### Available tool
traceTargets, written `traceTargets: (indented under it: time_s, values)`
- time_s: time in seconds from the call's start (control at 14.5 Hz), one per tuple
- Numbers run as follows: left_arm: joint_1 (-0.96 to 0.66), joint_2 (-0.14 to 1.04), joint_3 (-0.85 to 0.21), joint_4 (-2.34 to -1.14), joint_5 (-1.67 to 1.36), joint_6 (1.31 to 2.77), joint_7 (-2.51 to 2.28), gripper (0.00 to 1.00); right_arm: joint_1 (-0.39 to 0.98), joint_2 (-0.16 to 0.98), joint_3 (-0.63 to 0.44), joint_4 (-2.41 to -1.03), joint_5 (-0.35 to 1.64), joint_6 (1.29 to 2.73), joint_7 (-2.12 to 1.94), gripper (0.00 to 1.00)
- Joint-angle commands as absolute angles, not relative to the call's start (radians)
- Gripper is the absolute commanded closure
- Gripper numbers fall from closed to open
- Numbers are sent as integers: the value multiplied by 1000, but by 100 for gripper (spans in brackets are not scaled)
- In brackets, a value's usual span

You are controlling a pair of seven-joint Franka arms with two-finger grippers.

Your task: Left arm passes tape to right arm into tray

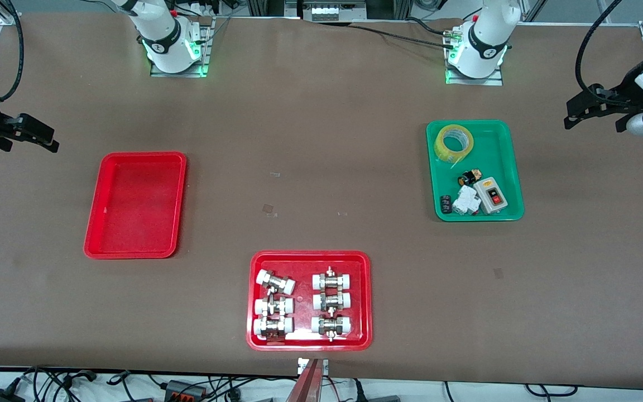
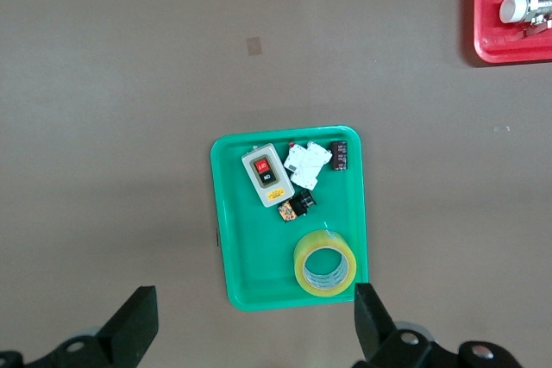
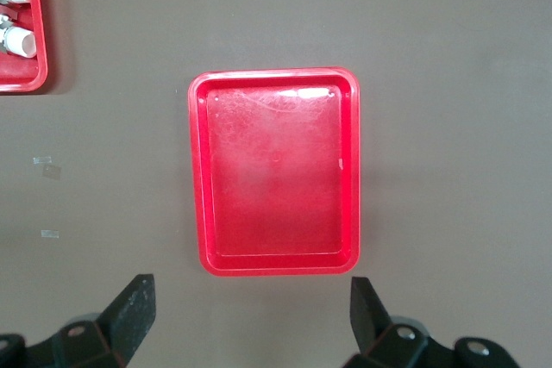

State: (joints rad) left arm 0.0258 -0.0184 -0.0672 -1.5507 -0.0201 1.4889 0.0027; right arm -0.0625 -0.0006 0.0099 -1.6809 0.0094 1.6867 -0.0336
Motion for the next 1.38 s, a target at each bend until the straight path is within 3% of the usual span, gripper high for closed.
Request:
traceTargets:
  time_s: [0.0,0.48,0.76,1.03,1.31]
  values:
    - [28,-12,-69,-1534,-5,1473,18,0,-67,-34,15,-1700,5,1677,-40,0]
    - [28,0,-71,-1535,-5,1467,23,0,-67,-34,15,-1697,5,1672,-40,0]
    - [15,18,-74,-1552,-15,1362,8,0,-67,-31,15,-1697,5,1671,-40,0]
    - [14,67,-90,-1759,-58,1376,-38,0,-67,-31,15,-1697,6,1649,-46,0]
    - [18,64,-138,-2046,-74,1605,-115,0,-69,-25,15,-1695,2,1664,-48,0]
